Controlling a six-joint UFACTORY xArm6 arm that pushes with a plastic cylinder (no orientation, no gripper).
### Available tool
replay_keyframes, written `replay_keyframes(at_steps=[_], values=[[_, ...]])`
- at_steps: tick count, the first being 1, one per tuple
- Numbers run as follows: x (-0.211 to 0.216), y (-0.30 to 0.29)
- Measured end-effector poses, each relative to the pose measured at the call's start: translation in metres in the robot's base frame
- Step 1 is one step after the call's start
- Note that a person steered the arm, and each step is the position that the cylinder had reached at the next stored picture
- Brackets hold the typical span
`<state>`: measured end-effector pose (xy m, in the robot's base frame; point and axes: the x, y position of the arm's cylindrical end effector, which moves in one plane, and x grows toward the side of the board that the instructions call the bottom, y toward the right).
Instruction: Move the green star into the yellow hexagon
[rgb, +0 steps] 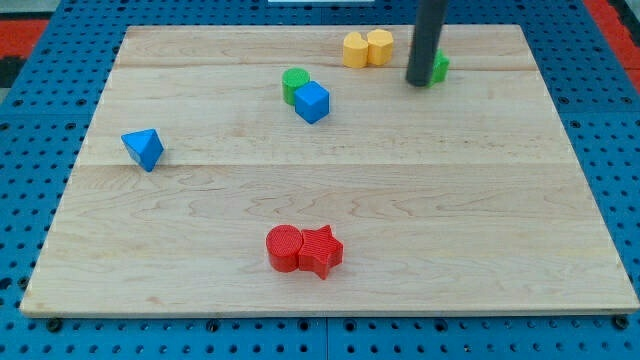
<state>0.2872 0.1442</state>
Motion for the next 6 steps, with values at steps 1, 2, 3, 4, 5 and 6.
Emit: replay_keyframes(at_steps=[1,2,3,4,5,6], values=[[0.014,0.017],[0.048,-0.014],[0.026,0.091],[-0.019,0.129],[-0.043,0.073],[-0.046,0.018]])
